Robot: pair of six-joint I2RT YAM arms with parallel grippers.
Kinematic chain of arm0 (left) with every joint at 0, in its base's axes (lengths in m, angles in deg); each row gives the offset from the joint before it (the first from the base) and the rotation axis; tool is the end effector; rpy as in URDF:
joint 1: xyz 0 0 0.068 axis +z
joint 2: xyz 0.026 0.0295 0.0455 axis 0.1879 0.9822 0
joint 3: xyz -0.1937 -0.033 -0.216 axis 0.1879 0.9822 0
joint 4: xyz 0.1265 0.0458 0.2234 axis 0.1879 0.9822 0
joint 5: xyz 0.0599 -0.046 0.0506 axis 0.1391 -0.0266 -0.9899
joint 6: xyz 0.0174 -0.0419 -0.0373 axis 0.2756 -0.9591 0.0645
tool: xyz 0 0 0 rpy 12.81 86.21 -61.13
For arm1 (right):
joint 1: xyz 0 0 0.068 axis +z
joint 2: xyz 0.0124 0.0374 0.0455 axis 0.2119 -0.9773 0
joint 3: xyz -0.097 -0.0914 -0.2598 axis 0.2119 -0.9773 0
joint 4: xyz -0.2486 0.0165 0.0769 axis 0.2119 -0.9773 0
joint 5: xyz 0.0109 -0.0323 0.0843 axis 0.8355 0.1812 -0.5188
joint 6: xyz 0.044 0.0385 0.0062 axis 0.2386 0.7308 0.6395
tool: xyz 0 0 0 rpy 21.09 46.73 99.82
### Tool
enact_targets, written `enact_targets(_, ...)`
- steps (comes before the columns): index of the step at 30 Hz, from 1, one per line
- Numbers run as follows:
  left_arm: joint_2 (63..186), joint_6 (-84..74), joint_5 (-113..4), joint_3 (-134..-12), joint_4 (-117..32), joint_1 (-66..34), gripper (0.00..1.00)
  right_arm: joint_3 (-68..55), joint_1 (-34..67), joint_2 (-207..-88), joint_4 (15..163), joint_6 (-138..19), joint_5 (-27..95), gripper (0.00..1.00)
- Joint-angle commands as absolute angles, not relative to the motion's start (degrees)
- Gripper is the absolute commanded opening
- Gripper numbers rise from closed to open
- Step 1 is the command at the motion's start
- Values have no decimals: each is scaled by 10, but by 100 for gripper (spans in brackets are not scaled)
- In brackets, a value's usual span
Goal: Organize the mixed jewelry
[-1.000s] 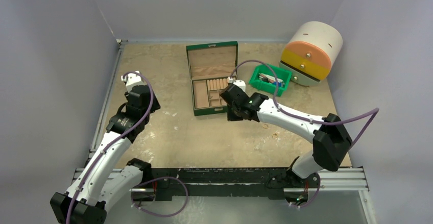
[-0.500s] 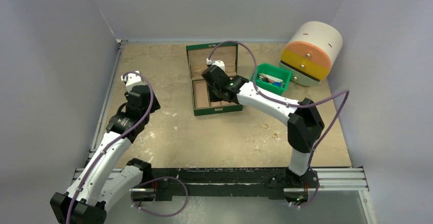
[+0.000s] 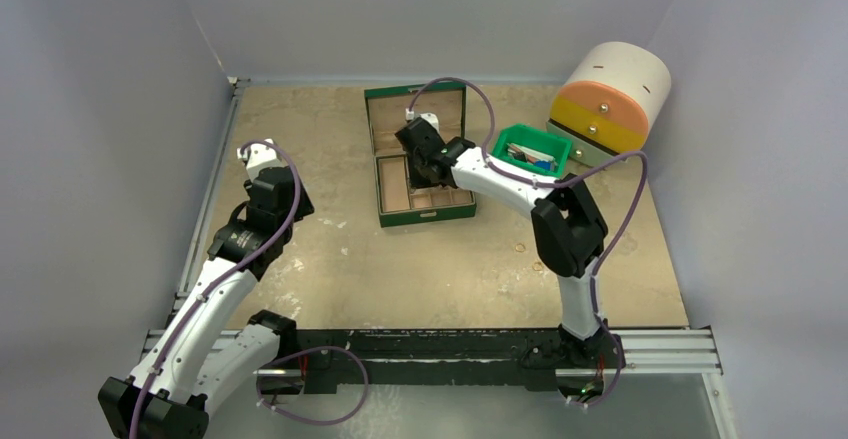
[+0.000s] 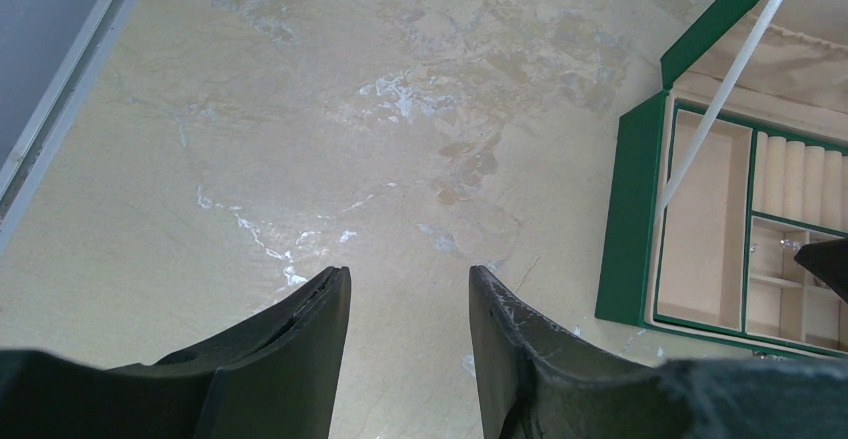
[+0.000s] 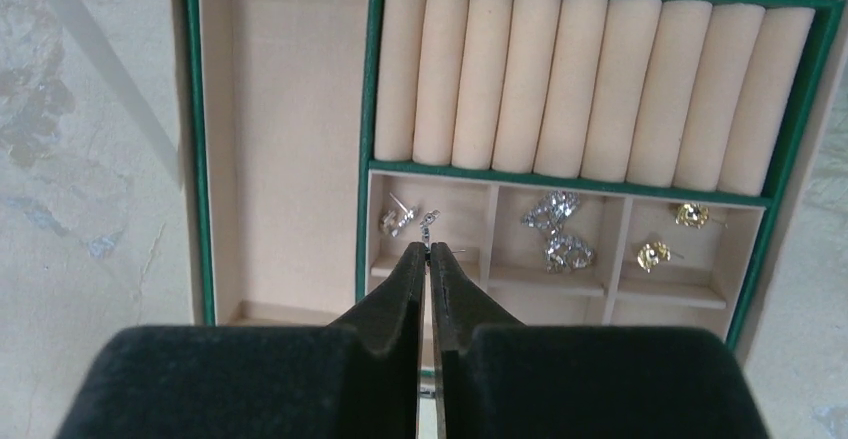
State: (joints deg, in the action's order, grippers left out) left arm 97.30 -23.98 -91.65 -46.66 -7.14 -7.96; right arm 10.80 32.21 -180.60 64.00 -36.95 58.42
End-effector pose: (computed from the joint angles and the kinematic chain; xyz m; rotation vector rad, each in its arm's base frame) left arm 0.1637 -0.0342 0.3114 -0.4854 2.0464 0.0376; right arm 0.3401 0.3165 0.2547 -0.1743 2.3577 0.2777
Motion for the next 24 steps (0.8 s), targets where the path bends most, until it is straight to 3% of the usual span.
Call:
enact_targets(1,970,-232,-924,-482,-88,-82,46,141,314,-1811,659,-371,560,7)
enact_targets(10,972,-232,-925,-482,-88,-82,46,133,314,-1814,664,-357,550,23)
enact_targets(24,974,-232,-921,-482,-89,-82,46,16,314,-1673,664,-332,566,24)
